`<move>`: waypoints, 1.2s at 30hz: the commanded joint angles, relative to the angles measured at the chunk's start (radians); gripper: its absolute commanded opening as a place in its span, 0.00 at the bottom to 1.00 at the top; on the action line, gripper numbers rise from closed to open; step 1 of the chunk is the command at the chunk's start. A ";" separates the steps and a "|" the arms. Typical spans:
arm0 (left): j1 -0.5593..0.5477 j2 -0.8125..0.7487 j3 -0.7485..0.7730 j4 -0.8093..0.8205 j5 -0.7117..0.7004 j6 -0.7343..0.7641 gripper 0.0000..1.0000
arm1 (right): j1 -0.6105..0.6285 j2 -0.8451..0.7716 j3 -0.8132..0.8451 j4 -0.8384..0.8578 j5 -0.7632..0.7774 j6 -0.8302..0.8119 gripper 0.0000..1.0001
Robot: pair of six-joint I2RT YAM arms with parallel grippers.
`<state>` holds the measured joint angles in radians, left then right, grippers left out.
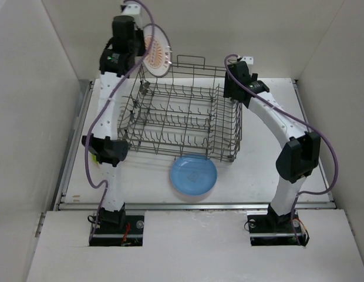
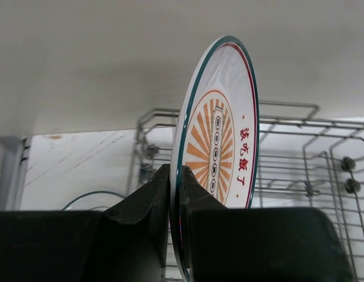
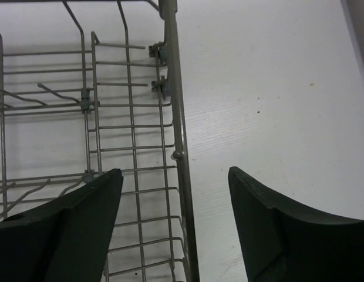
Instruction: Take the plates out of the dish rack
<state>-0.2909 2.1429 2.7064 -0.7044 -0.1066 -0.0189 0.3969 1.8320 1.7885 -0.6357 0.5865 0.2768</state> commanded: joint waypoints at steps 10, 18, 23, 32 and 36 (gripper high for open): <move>0.554 -0.141 -0.267 -0.067 0.385 -0.266 0.00 | -0.050 0.029 0.060 0.005 -0.080 -0.004 0.34; 0.671 -0.057 -0.373 -0.062 0.625 -0.297 0.00 | -0.105 0.130 0.209 0.063 -0.048 -0.111 0.03; 0.662 0.026 -0.393 -0.096 0.542 -0.202 0.00 | -0.125 0.162 0.267 0.105 -0.114 -0.197 0.00; 0.662 0.112 -0.464 -0.038 0.536 -0.136 0.00 | -0.167 0.211 0.330 0.148 -0.163 -0.232 0.00; 0.662 0.152 -0.474 -0.038 0.504 -0.150 0.00 | -0.178 0.220 0.316 0.217 -0.185 -0.316 0.00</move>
<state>0.3649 2.3177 2.2322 -0.7853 0.3927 -0.1722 0.2459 2.0529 2.0468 -0.5896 0.3504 0.0826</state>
